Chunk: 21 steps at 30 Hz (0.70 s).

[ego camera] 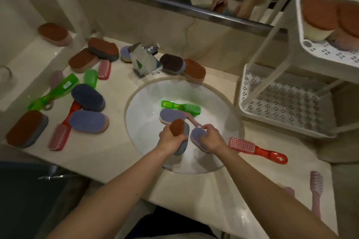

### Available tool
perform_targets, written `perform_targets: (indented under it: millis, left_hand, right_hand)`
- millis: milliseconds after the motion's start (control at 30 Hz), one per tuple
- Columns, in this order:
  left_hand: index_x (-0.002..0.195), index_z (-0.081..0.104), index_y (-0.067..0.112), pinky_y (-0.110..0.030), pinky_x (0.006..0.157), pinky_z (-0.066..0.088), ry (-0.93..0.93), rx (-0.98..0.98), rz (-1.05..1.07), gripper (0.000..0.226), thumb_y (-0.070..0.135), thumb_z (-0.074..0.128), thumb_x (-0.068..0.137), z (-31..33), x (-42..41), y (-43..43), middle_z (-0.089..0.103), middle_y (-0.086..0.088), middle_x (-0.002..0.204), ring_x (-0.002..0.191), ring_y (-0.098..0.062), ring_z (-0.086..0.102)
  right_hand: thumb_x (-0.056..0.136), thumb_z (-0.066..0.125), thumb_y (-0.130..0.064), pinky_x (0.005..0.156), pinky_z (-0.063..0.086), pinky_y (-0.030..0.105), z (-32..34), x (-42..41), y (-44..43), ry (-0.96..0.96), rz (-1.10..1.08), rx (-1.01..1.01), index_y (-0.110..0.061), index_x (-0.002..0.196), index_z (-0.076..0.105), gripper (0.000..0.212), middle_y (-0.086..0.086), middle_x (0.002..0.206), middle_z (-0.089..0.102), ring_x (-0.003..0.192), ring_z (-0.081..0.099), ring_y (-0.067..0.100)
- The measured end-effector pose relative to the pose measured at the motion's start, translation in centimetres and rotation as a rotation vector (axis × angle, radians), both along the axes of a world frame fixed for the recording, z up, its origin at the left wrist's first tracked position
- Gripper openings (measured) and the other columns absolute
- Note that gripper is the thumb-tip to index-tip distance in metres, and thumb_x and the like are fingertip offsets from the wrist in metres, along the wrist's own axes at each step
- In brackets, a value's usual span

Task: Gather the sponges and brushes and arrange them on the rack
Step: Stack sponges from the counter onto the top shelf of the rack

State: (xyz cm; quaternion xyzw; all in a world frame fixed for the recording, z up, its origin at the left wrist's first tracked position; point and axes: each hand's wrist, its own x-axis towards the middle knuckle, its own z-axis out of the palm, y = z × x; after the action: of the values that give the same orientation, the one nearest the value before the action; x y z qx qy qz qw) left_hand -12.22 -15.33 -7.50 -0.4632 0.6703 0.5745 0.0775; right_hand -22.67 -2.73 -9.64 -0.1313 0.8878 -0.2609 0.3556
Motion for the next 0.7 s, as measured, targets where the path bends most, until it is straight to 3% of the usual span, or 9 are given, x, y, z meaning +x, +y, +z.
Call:
perform_targets:
  millis: [167, 433, 567, 700]
  left_hand:
    - [0.135, 0.043, 0.01, -0.03, 0.09, 0.042, -0.064, -0.041, 0.006, 0.063, 0.027, 0.073, 0.082, -1.9, -0.6, 0.2, 0.052, -0.012, 0.13, 0.115, -0.028, 0.054]
    - [0.139, 0.037, 0.012, -0.035, 0.098, 0.043, -0.113, -0.026, 0.027, 0.066, 0.03, 0.07, 0.085, -3.7, -0.4, 0.8, 0.044, -0.013, 0.136, 0.116, -0.029, 0.052]
    - [0.144, 0.03, 0.014, -0.036, 0.099, 0.04, -0.15, -0.022, -0.007, 0.068, 0.034, 0.065, 0.089, -3.9, -0.2, 1.0, 0.036, -0.011, 0.141, 0.123, -0.029, 0.046]
    - [0.144, 0.03, 0.014, -0.037, 0.101, 0.042, -0.154, -0.024, 0.01, 0.07, 0.035, 0.066, 0.088, -4.1, -0.1, 1.1, 0.038, -0.011, 0.142, 0.122, -0.029, 0.047]
  right_hand:
    - [0.085, 0.061, -0.027, 0.094, 0.048, 0.04, -3.2, -1.0, -0.3, 0.112, 0.195, 0.144, -0.01, 0.131, 0.05, 0.05, 0.015, 0.125, 0.058, 0.114, 0.055, 0.033]
    - [0.086, 0.061, -0.031, 0.101, 0.037, 0.052, -6.4, -0.6, 0.0, 0.17, 0.329, 0.297, -0.03, 0.141, 0.029, 0.064, 0.009, 0.137, 0.036, 0.127, 0.036, 0.033]
    - [0.086, 0.061, -0.03, 0.103, 0.037, 0.05, -7.5, -1.0, -0.1, 0.205, 0.399, 0.337, -0.029, 0.15, 0.014, 0.079, 0.011, 0.143, 0.03, 0.128, 0.036, 0.034]
    - [0.087, 0.061, -0.022, 0.093, 0.043, 0.043, -7.9, -0.7, 0.2, 0.26, 0.445, 0.379, -0.026, 0.153, 0.01, 0.083, 0.013, 0.141, 0.032, 0.123, 0.039, 0.033]
